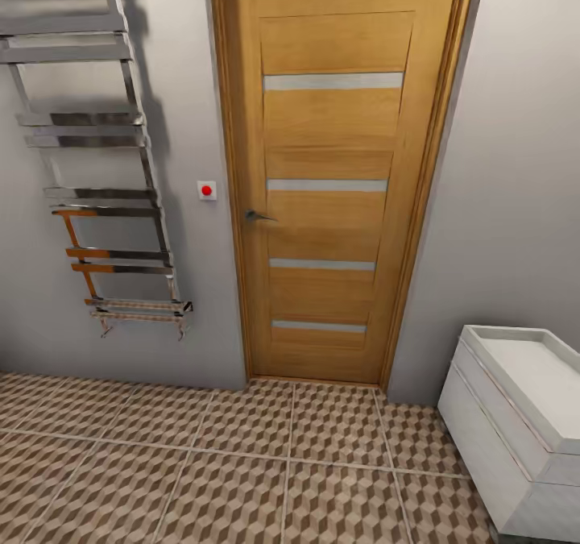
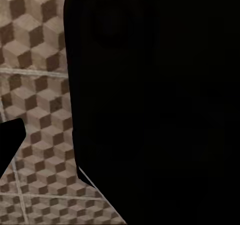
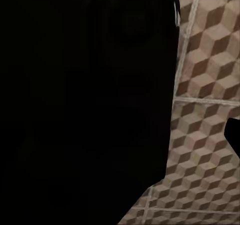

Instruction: Take the four mousetraps from the cabinet in the bathroom and place them on the bathroom floor. Make sure all four end up on the same floor surface, and ensure that at least two of them are either under or directly next to the same bathroom sink.

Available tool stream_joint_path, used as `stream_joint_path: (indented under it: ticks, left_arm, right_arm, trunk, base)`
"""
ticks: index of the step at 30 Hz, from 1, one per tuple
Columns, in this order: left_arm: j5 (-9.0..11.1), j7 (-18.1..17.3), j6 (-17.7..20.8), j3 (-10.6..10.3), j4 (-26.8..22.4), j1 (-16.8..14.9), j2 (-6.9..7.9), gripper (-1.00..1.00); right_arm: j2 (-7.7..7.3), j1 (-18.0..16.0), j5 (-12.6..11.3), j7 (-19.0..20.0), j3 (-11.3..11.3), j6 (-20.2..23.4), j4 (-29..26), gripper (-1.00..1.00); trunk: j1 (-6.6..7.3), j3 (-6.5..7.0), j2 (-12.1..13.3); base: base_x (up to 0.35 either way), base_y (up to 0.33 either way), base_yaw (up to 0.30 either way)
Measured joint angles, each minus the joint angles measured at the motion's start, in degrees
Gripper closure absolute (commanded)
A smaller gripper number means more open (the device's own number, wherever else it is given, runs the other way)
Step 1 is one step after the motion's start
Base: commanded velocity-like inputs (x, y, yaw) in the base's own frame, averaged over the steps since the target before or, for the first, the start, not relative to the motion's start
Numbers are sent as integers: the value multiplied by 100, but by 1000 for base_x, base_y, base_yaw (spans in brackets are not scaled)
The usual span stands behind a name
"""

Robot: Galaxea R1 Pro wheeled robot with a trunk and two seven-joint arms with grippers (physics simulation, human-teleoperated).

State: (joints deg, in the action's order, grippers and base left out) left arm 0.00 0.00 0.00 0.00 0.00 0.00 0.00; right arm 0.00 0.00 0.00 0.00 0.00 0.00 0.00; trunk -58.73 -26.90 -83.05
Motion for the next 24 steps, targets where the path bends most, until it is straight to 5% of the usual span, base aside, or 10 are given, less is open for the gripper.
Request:
stream_joint_path:
  ticks: [11,15,24]
  left_arm:
    - [-52,1,-3,41,8,360,-353,-100]
    - [-53,0,-103,49,2,490,-470,-100]
    - [-55,0,-148,34,-5,598,-465,-100]
  right_arm:
    - [353,152,-28,-48,47,-18,-138,-100]
    - [352,141,-29,-48,48,-22,-145,-100]
    - [351,137,-29,-48,42,-24,-147,-100]
  trunk:
    - [1,0,-1]
    - [1,0,-1]
    - [1,0,-1]
  base:
    - [0,0,0]
    - [0,0,0]
    - [0,0,0]
